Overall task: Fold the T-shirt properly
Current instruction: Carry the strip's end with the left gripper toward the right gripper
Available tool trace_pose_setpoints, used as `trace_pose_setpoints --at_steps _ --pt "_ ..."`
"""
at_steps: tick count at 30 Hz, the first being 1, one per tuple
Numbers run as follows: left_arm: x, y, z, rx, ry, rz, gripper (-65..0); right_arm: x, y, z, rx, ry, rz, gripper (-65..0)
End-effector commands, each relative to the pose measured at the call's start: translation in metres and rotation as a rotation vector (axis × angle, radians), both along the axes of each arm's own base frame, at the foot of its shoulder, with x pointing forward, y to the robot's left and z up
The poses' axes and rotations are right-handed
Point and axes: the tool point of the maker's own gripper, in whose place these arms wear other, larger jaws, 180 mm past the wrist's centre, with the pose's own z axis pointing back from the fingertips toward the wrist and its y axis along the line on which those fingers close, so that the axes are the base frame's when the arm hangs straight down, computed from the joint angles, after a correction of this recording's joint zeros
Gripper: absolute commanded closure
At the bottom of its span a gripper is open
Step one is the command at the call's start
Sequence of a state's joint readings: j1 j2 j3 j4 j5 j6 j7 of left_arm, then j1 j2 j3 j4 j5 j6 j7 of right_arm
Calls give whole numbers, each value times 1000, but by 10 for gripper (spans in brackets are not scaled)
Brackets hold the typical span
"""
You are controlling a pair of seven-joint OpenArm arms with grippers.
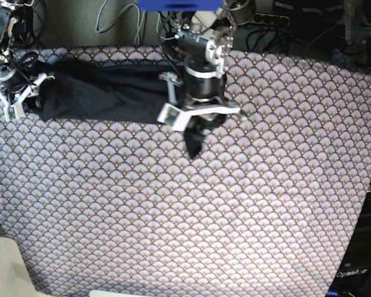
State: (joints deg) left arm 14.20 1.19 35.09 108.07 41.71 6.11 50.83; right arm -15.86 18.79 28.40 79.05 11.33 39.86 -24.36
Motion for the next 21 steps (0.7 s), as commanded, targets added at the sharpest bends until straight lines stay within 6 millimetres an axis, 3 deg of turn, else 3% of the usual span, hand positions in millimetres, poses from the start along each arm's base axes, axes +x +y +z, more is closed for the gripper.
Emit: trace_pose_setpoints --at_steps 1,5,16,21 --pt "14 -16 20 19 -94 -39 0 -6 -6 -3 -32 42 10 -207" --pt "2 -35 5 49 -13 -243 0 -6 -6 -4 -33 43 10 -207" --pt "2 -68 21 24 -5 -397 0 -6 -6 -4 -33 46 9 -207" --pt "-13 -83 15 50 40 -518 0 -7 -6 -4 -32 46 8 -207"
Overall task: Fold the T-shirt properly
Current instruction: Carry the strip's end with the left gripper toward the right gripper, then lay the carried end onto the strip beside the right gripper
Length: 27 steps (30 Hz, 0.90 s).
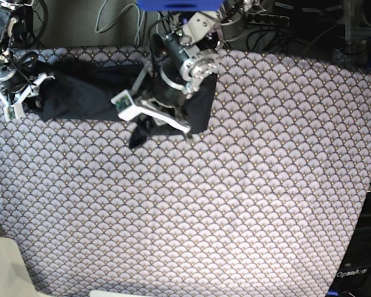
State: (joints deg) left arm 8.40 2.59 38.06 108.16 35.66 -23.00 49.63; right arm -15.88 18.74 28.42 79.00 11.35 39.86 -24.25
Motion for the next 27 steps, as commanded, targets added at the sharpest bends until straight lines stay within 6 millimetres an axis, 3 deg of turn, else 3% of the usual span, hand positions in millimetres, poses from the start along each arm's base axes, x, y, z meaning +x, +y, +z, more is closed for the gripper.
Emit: trace_pose_setpoints --at_steps 1,13,18,27 --pt "-1 -11 12 -48 -13 -36 0 -6 -6 -4 -33 47 9 -207" --pt "-30 -31 -1 1 74 -273 0 -7 -6 -5 -32 48 8 -207" --pt "-25 -35 2 -28 78 -263 0 -7 -6 -5 -32 48 8 -207" --pt "5 -44 7 -135 73 -61 0 -7 -6 -5 -31 48 7 -207"
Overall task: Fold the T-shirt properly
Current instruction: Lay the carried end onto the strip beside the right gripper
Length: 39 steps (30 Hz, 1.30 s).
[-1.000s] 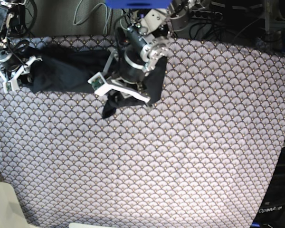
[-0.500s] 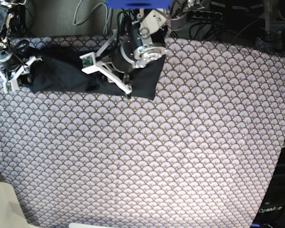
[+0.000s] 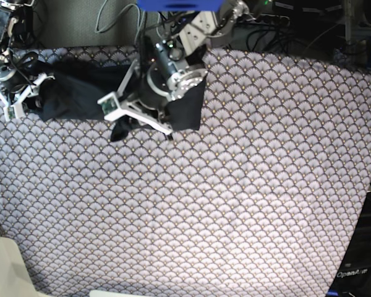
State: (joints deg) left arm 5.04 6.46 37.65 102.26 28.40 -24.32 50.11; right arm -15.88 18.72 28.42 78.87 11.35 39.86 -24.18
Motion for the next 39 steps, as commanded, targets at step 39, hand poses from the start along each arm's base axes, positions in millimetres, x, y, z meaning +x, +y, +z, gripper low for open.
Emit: trace_pose_setpoints --at_steps 39 --pt "-17 -41 18 -122 42 -147 -147 -6 -6 -4 -34 47 9 -207"
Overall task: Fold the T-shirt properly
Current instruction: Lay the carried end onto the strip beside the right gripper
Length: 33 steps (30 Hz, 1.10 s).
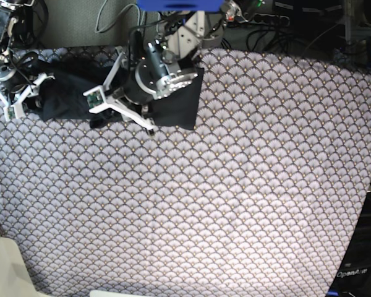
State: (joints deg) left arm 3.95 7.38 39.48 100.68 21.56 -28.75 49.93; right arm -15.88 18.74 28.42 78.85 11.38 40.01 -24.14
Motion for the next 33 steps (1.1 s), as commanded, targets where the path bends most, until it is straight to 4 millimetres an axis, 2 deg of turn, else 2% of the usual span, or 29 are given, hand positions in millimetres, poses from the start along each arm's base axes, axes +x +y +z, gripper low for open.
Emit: trace_pose_setpoints --at_steps 1,16,18,22,24,26,33 --pt "4 -11 18 -58 -30 -11 -147 -6 -7 -4 -35 48 7 -207" --pt "5 -11 22 -68 -38 -10 -150 -6 -7 -4 -36 48 8 -207" --pt "5 -11 22 -68 -38 -10 -195 -6 -7 -4 -36 48 8 -207" --pt "5 -9 21 -63 -38 -9 -415 -6 -7 -4 -36 48 8 -207" --pt "5 -9 21 -63 -38 -9 -499 -6 -7 -4 -36 48 8 -207" --pt "5 -10 21 -65 -39 -11 -527 -6 -7 -4 -36 48 8 -207" --pt "6 -11 29 -84 -50 -6 -526 -6 -7 -4 -36 48 8 -207"
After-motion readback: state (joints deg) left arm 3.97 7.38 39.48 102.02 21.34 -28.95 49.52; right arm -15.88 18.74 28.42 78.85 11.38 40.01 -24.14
